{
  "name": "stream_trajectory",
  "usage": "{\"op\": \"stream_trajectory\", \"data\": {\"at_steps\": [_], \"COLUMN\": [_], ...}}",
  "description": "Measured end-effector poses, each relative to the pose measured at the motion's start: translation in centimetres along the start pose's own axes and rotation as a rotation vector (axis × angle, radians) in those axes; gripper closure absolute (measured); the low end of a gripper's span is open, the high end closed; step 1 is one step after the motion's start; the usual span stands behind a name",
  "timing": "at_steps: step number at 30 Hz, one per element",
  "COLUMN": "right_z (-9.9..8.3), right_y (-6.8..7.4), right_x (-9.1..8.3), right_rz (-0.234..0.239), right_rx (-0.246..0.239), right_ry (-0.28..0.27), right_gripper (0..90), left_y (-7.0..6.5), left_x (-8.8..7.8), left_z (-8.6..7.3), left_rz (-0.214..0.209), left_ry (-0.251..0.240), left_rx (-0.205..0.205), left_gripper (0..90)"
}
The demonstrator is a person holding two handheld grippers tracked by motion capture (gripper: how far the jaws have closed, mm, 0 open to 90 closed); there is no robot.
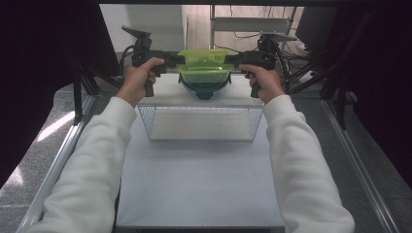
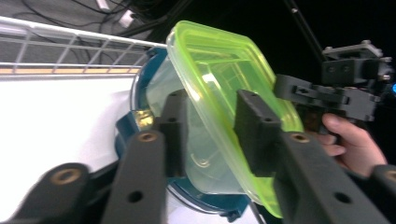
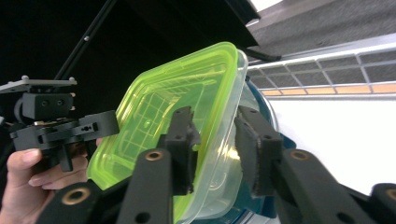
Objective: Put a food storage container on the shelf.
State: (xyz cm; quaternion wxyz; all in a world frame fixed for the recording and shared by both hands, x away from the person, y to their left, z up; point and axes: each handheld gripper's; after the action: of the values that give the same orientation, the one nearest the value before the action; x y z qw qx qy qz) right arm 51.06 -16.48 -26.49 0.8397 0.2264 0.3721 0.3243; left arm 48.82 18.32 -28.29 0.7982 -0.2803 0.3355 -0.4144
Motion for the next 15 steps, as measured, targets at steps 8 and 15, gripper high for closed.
{"op": "stream_trajectory", "data": {"at_steps": [8,15], "right_z": [-0.2,-1.3], "right_y": [1.0,1.8], "right_x": [-1.3,-3.5], "right_rz": [-0.084,-0.068], "right_rx": [-0.093,-0.199], "right_ry": [-0.092,-0.115], "right_gripper": [37.3,32.4], "left_y": [-0.8,-2.5], "left_x": [-0.8,-3.1], "left_z": [-0.3,-1.4], "left_rz": [0.071,0.146], "left_ry": [-0.048,-0.064], "left_rx": [0.088,0.206], "left_gripper": [32.7,26.3]}}
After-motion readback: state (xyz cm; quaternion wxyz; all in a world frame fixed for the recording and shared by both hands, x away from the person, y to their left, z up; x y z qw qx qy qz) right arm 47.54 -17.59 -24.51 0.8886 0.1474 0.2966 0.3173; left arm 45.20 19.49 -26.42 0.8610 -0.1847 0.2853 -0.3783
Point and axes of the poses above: each handheld gripper's, and its own axes: x roughly forward along the jaws, z roughly out of its top, y roughly to its left, and after that the axes turned 5 degrees about -z, right-handed
